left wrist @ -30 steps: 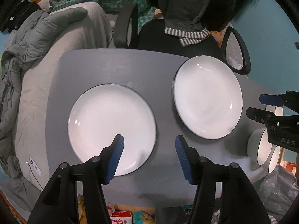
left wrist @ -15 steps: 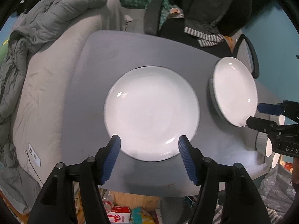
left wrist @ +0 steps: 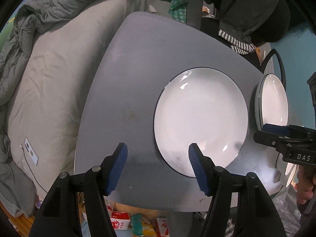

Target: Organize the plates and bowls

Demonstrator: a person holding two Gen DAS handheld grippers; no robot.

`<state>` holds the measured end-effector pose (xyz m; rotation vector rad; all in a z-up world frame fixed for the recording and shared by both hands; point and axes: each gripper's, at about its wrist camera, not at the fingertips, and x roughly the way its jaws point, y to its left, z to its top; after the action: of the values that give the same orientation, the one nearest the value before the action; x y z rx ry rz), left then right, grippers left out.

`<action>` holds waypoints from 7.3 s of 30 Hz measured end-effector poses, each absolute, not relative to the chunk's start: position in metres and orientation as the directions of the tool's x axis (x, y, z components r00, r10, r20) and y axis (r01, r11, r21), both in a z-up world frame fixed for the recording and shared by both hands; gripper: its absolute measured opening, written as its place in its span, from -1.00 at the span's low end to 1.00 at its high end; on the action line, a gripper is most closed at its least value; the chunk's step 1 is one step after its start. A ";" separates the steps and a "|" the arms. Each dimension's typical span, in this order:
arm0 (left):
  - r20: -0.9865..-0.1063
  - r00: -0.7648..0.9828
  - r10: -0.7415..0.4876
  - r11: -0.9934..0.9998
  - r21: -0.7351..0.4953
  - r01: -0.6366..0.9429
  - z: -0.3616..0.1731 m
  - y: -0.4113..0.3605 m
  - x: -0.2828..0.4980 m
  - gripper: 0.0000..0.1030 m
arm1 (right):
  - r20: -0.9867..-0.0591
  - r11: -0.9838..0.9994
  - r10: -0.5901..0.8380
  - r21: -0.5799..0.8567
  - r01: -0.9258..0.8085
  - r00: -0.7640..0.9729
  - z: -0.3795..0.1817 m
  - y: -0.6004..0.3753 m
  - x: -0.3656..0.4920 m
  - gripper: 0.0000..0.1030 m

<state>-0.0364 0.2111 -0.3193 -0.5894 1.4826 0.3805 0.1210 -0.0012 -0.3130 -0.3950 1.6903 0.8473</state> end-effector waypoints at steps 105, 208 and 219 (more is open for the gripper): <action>-0.981 -0.003 -0.194 0.922 -0.182 -0.340 -0.305 0.061 0.117 -0.66 | -0.971 0.789 0.126 0.222 -0.573 -0.202 -0.282 -0.133 0.232 -0.77; -0.989 -0.041 -0.140 0.990 -0.139 -0.039 -0.293 -0.202 0.113 0.45 | -0.996 0.919 0.094 0.085 -0.386 0.006 -0.294 -0.398 0.181 0.23; -0.990 -0.069 -0.124 0.992 -0.121 -0.047 -0.311 -0.218 0.124 0.46 | -0.988 0.904 0.154 0.154 -0.400 -0.031 -0.304 -0.407 0.188 0.24</action>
<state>0.1243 -0.2180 -0.3110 -0.1316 1.6399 -0.0633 0.1879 -0.4071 -0.3045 -0.1993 1.5415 0.4486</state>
